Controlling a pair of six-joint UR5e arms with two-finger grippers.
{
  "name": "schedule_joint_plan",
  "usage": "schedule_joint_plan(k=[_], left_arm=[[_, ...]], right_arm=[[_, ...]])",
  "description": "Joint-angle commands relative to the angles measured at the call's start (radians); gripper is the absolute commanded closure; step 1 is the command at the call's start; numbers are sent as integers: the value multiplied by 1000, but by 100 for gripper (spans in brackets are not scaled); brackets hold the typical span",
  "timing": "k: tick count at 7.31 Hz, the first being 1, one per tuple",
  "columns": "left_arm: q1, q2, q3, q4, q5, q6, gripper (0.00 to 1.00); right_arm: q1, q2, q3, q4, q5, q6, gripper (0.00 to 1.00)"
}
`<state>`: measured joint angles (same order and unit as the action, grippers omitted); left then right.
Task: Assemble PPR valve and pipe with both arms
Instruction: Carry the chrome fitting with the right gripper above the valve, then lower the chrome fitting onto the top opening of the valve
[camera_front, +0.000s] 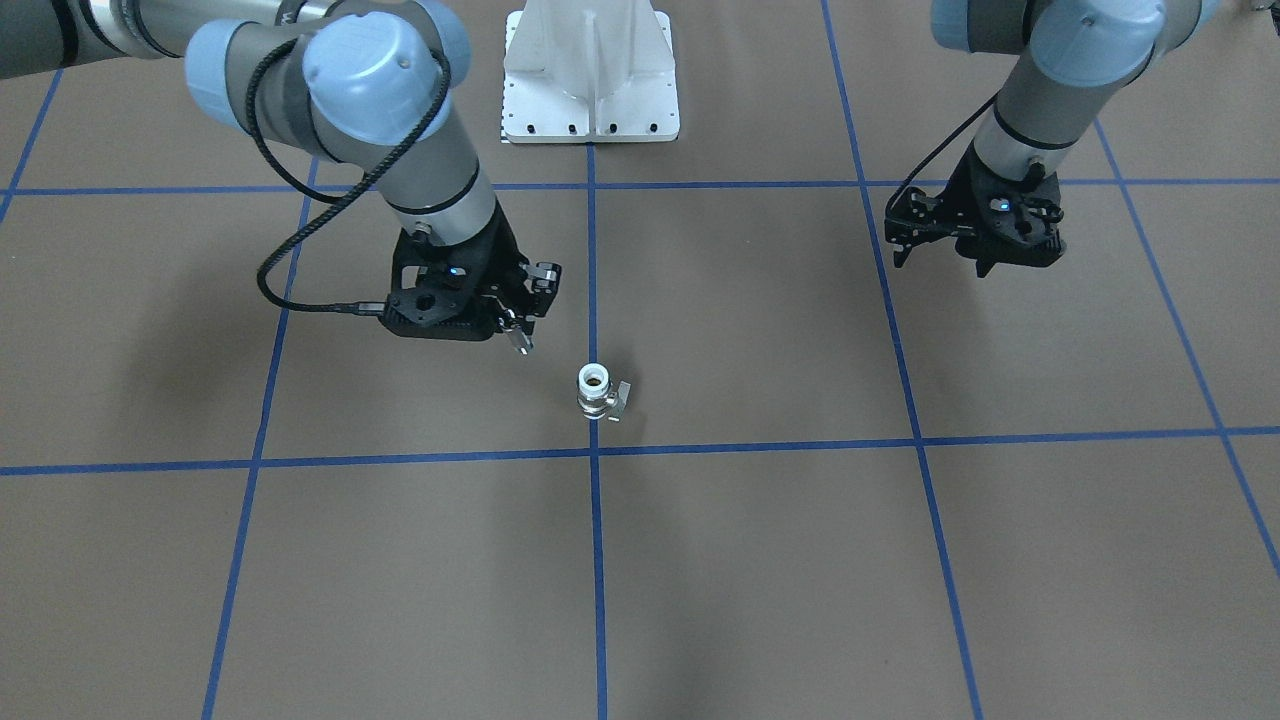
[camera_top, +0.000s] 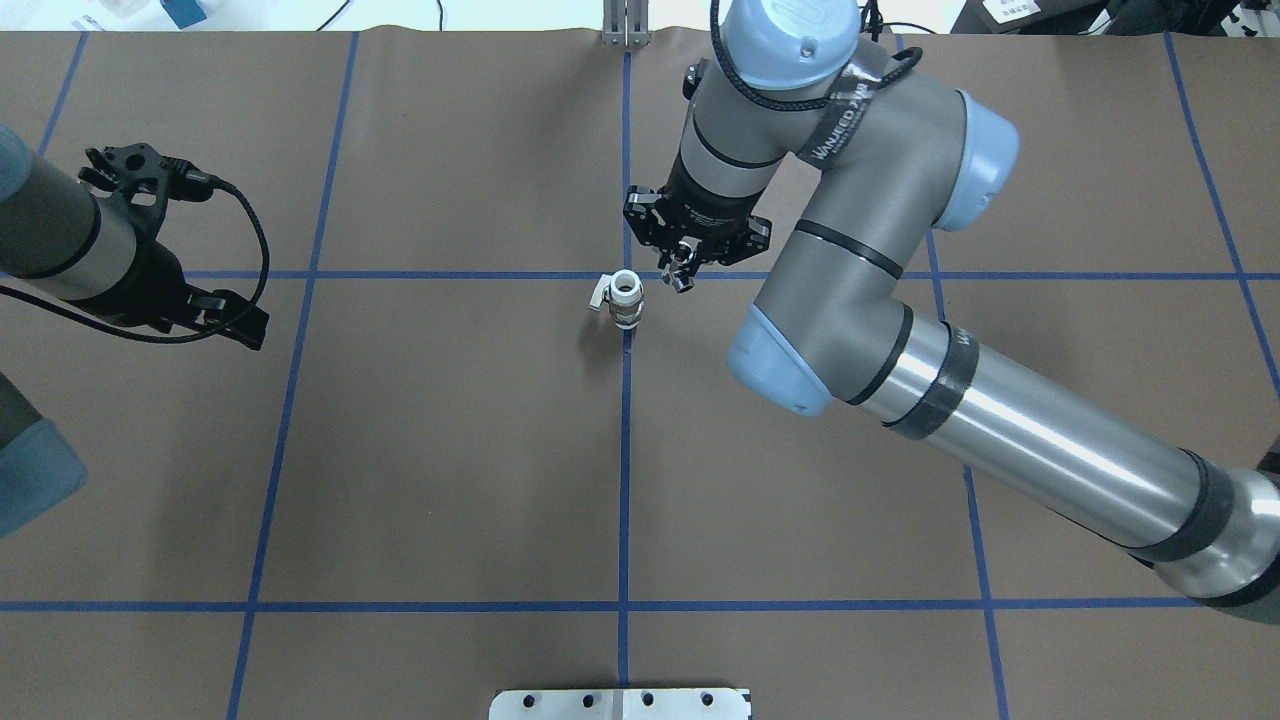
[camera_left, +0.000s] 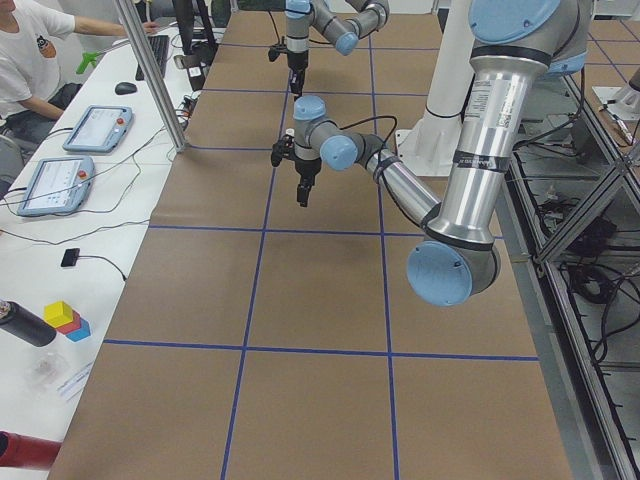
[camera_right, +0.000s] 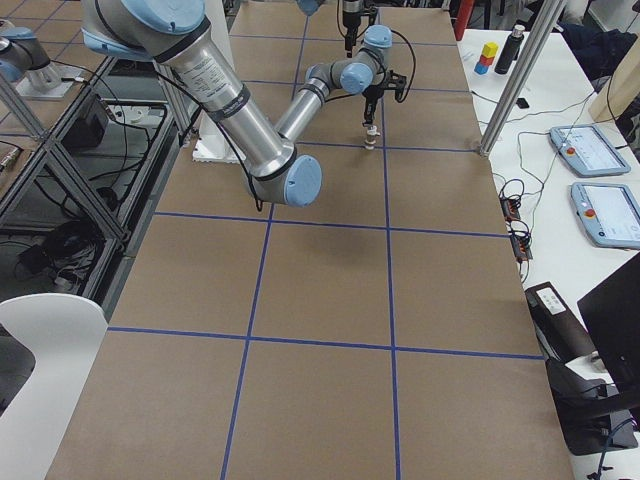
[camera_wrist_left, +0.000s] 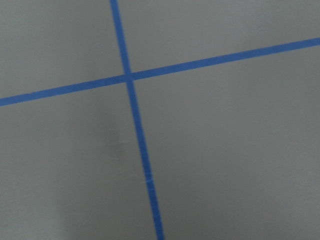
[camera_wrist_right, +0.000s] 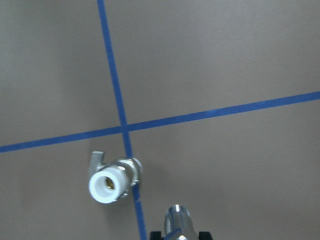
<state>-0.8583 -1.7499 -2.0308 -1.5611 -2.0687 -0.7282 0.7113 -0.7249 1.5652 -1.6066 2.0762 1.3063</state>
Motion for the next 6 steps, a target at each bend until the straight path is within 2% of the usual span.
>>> schedule_joint_plan(k=[1,2,6], left_arm=[[-8,7,-2,3,-1,4,1],[-8,7,-5,3,-1,4,1],[-10,12,-8,4,2,4,1]], right_arm=[[-9,100,-130,5,-7,27,100],[-13,136,-175,5,-7,31,100],[-36,131,-177,4,-33,37,100]])
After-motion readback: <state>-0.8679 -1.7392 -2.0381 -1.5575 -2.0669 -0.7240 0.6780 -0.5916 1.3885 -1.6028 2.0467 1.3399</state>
